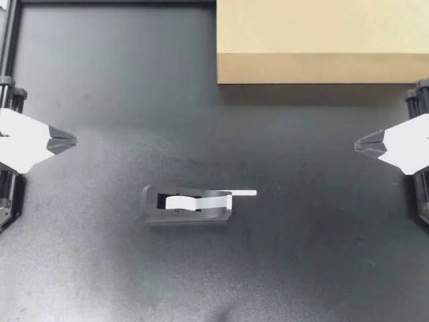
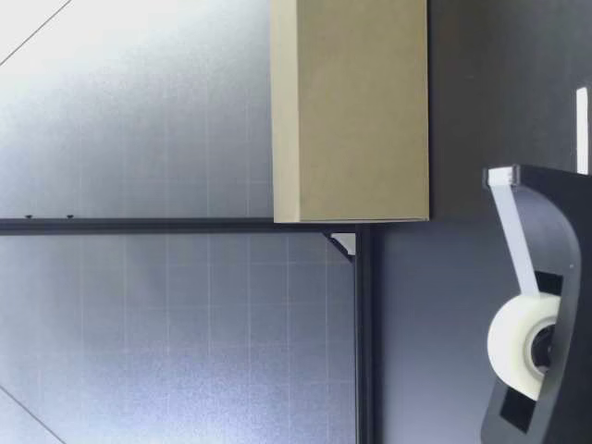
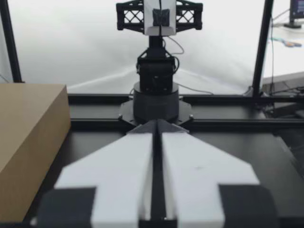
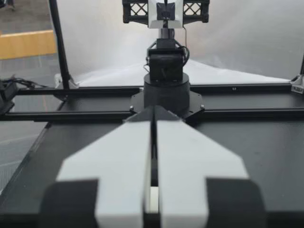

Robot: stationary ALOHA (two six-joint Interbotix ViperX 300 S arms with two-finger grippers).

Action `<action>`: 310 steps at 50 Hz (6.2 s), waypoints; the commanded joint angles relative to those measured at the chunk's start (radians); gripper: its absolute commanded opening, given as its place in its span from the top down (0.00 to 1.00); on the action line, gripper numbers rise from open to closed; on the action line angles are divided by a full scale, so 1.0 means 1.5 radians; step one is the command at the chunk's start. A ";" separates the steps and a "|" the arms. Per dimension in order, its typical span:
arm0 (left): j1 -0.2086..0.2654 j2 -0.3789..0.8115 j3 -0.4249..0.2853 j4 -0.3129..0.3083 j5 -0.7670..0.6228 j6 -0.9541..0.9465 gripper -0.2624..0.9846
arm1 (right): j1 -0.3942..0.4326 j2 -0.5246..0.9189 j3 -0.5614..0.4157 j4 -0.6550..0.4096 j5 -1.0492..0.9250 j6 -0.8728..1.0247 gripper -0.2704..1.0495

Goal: Cut a small piece of tape from the tape dispenser then place it on the cardboard box's edge.

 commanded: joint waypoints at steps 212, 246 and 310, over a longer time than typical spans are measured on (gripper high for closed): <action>0.010 0.041 0.058 -0.001 -0.034 -0.008 0.89 | -0.202 0.922 -0.756 0.563 1.022 -0.349 0.83; 0.011 0.041 0.053 -0.001 -0.034 -0.005 0.89 | -0.221 0.833 -0.606 0.556 0.979 -0.357 0.83; 0.010 0.168 0.028 -0.026 -0.103 -0.011 0.89 | -0.194 0.625 -0.483 0.445 0.716 -0.332 0.84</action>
